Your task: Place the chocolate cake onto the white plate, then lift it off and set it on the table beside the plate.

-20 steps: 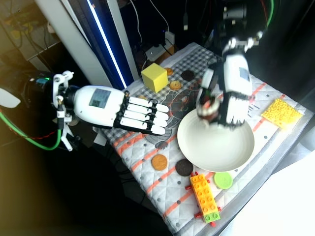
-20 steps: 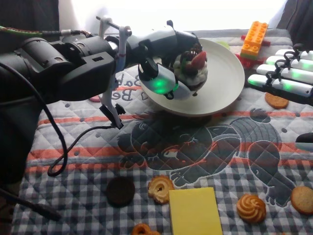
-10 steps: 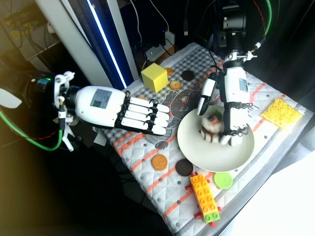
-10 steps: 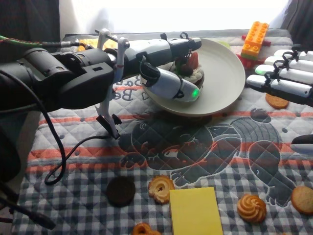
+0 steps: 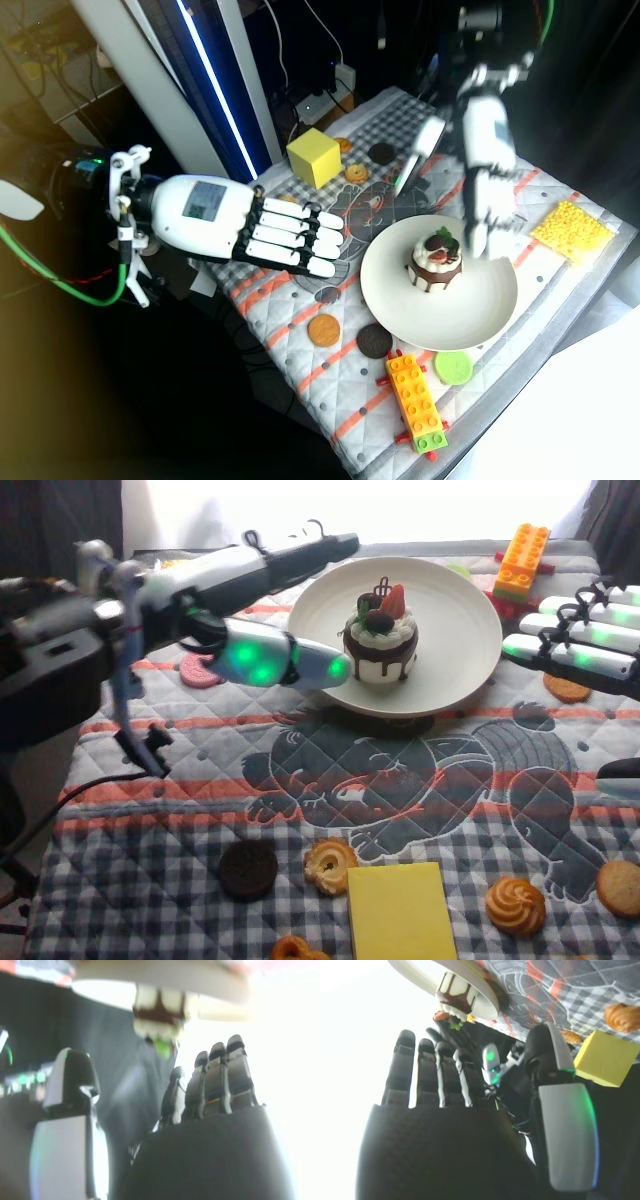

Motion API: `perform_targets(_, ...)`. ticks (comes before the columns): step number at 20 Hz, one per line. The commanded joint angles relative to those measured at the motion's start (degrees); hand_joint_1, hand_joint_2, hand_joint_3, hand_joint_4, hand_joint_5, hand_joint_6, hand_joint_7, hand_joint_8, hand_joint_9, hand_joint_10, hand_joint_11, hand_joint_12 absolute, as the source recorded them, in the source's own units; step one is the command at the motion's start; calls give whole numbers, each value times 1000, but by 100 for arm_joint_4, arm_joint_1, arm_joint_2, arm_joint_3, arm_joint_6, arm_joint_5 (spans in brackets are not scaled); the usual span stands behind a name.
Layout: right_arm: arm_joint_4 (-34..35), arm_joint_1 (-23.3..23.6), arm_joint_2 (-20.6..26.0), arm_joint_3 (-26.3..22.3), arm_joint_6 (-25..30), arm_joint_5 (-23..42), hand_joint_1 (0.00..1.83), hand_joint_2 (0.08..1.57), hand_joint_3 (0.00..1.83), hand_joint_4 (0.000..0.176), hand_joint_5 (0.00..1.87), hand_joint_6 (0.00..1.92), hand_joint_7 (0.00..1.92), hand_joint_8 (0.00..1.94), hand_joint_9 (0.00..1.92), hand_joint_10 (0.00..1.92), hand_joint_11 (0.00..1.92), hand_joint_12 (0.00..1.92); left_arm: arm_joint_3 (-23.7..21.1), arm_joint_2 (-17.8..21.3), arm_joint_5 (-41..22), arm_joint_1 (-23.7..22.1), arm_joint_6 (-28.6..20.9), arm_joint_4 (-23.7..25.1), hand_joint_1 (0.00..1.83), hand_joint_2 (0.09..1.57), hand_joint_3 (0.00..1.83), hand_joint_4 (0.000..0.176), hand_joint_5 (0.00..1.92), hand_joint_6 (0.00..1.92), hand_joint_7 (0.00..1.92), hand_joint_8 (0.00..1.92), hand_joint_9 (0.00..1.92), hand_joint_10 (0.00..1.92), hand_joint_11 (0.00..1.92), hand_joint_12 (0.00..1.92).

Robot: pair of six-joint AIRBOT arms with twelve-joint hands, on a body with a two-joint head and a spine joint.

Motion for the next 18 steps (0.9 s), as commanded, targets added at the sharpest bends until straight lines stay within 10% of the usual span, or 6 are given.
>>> perform_targets(1, 111, 127, 26, 10, 8, 705, 615, 1223, 0, 0, 0, 0, 0, 0, 0, 0, 0, 292, -71, 141, -995, 0, -44, -9, 557, 1071, 9, 176, 0, 0, 0, 0, 0, 0, 0, 0)
perform_targets(6, 105, 493, -96, 278, 10, 701, 604, 1248, 0, 0, 0, 0, 0, 0, 22, 9, 0, 471, -1085, 1213, -1813, 461, -75, 428, 786, 1200, 31, 139, 22, 9, 0, 0, 0, 0, 0, 0)
perform_targets(10, 125, 959, -604, 674, 48, 384, 726, 1189, 2, 0, 65, 35, 90, 6, 15, 311, 0, 1278, -1452, 1734, -2271, 996, -785, 965, 816, 1245, 0, 0, 141, 1, 90, 32, 110, 27, 0, 733)
perform_targets(12, 125, 1211, -924, 941, 48, 47, 751, 1205, 3, 28, 35, 23, 53, 9, 0, 420, 0, 1300, -1553, 1893, -2388, 1199, -963, 1090, 776, 1261, 1, 0, 190, 16, 140, 28, 131, 32, 0, 834)
perform_targets(16, 123, 1746, -1699, 1575, 40, -692, 781, 1191, 0, 0, 44, 22, 16, 5, 0, 363, 0, 1545, -1732, 2041, -2112, 1261, -1032, 1519, 806, 1243, 0, 0, 349, 75, 296, 66, 233, 103, 0, 1056)
perform_targets(18, 127, 1933, -2053, 1854, 39, -931, 868, 1189, 0, 0, 59, 23, 29, 7, 0, 354, 0, 1484, -1739, 2043, -2034, 1257, -1064, 1599, 809, 1229, 0, 27, 371, 71, 338, 71, 275, 149, 0, 1254)
